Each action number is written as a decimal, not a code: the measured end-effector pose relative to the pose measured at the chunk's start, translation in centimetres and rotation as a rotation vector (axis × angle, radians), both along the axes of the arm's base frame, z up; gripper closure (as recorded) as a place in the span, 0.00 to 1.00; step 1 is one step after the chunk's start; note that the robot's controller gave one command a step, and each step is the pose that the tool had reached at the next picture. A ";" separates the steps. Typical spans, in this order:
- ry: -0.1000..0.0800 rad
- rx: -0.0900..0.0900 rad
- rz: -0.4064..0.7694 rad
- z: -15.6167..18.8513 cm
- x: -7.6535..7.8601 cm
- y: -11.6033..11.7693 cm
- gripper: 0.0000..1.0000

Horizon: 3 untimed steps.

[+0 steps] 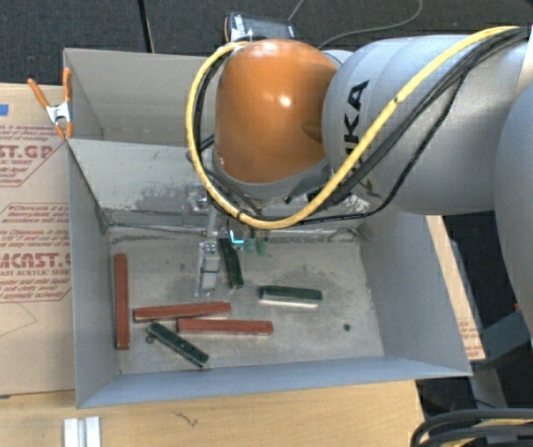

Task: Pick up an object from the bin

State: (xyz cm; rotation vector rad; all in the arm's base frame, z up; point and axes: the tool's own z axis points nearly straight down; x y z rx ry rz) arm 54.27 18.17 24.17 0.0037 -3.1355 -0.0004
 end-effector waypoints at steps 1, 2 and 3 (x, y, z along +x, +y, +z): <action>0.001 -0.001 0.127 -11.2 -0.9 -3.7 0.00; -0.001 0.000 0.271 -17.5 -1.6 -6.8 0.00; -0.006 0.002 0.271 -17.2 -1.5 -6.7 1.00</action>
Offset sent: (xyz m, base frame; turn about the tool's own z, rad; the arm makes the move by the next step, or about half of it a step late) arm -0.0069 -0.0356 -0.1074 -0.1267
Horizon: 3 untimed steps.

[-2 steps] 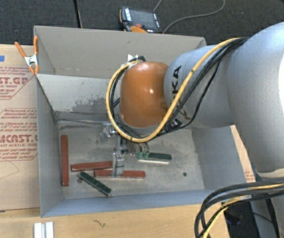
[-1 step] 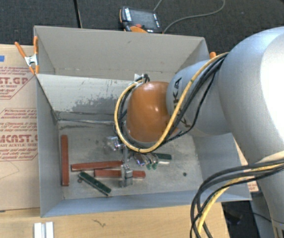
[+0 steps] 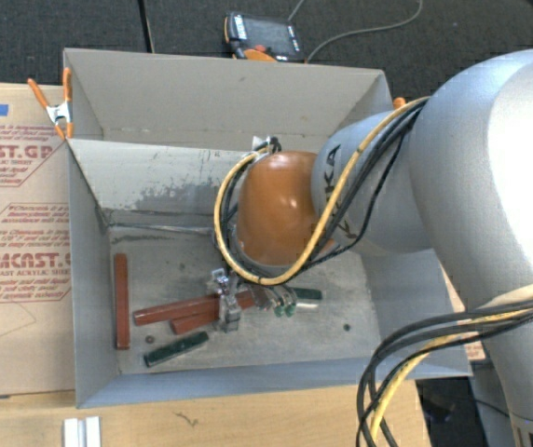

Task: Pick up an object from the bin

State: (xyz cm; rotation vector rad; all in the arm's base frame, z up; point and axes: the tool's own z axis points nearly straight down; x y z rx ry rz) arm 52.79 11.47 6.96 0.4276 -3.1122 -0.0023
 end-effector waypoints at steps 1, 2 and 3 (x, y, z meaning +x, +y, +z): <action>-0.010 0.001 -0.007 15.2 0.7 -0.6 1.00; -0.003 0.000 -0.006 14.7 0.5 -0.7 0.00; -0.002 0.001 0.546 -0.1 -1.7 1.1 0.00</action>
Offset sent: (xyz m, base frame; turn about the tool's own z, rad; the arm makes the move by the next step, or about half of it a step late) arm 0.0046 -0.0074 0.1470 0.0064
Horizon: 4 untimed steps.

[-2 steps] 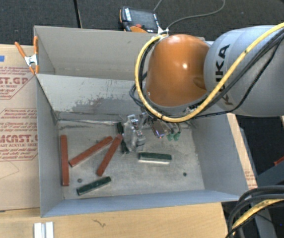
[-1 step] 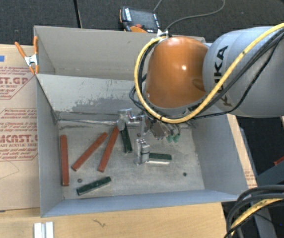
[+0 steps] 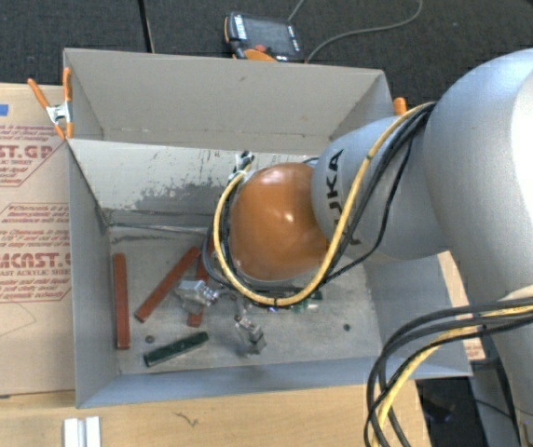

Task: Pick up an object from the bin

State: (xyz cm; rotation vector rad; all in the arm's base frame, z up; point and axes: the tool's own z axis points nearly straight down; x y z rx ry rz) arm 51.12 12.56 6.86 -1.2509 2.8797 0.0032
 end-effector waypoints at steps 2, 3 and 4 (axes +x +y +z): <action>-0.011 -0.001 0.212 17.6 5.6 -2.0 1.00; -0.002 0.000 0.213 17.2 5.4 -2.0 0.00; 0.005 0.001 0.513 0.9 1.9 6.3 0.00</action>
Offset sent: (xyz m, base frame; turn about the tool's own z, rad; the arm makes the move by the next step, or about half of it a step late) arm 0.0000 0.0000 0.0000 0.0000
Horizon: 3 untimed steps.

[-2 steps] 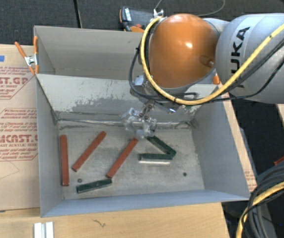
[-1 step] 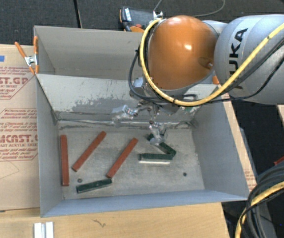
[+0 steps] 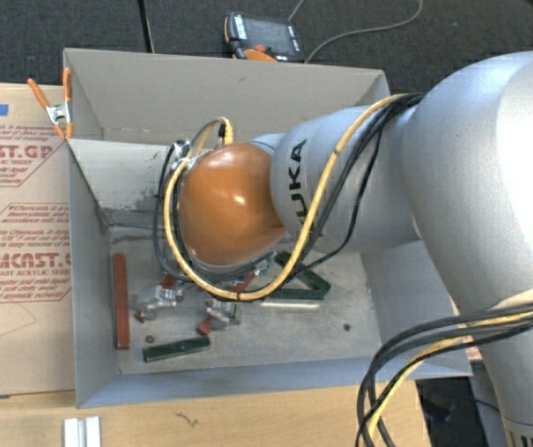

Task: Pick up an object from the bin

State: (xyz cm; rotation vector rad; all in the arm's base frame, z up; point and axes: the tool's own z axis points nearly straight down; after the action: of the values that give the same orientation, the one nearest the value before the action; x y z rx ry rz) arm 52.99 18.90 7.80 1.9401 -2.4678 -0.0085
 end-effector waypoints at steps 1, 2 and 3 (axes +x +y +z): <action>0.001 -0.004 0.025 -0.5 -4.7 -4.5 0.00; -0.004 -0.003 -0.001 0.5 -4.4 -8.7 0.00; -0.008 0.005 -0.034 -0.8 -0.4 -0.7 0.00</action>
Offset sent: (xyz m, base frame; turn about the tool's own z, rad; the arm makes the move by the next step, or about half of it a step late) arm -0.0439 -0.0436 -0.0039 -0.0274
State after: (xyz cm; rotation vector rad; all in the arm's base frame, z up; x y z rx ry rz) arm 52.60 18.16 6.96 1.9031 -2.5084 -0.0064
